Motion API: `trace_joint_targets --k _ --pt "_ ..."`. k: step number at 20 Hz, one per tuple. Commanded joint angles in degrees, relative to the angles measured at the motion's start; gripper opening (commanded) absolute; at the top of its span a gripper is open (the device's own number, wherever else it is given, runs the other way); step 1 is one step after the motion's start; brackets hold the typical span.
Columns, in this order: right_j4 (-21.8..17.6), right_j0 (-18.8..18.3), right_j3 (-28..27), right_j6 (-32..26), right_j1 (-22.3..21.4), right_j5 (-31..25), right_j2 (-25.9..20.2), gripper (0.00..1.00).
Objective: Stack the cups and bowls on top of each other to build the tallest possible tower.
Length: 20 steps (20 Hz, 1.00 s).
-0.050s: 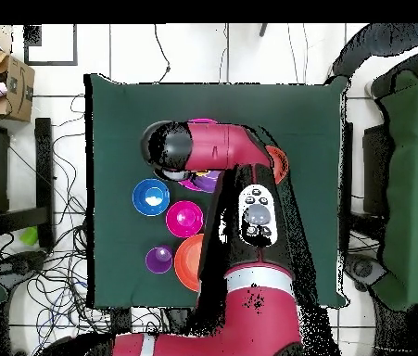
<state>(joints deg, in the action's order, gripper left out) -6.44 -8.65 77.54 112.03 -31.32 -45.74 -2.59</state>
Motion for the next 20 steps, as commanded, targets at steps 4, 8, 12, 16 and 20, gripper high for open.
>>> trace_joint_targets --k 4,8,12,16,20 --pt "0.8 3.1 -6.9 9.2 1.5 -3.4 0.4 0.0" --pt "1.2 4.4 -8.1 10.2 2.5 -3.4 1.5 0.0" --pt "2.0 5.3 -8.7 10.7 3.3 -3.1 2.3 0.0" --pt "2.8 6.4 -8.9 11.8 4.4 -1.9 3.1 0.0" --pt "3.6 7.6 -9.2 12.5 5.5 -0.7 4.4 0.0"
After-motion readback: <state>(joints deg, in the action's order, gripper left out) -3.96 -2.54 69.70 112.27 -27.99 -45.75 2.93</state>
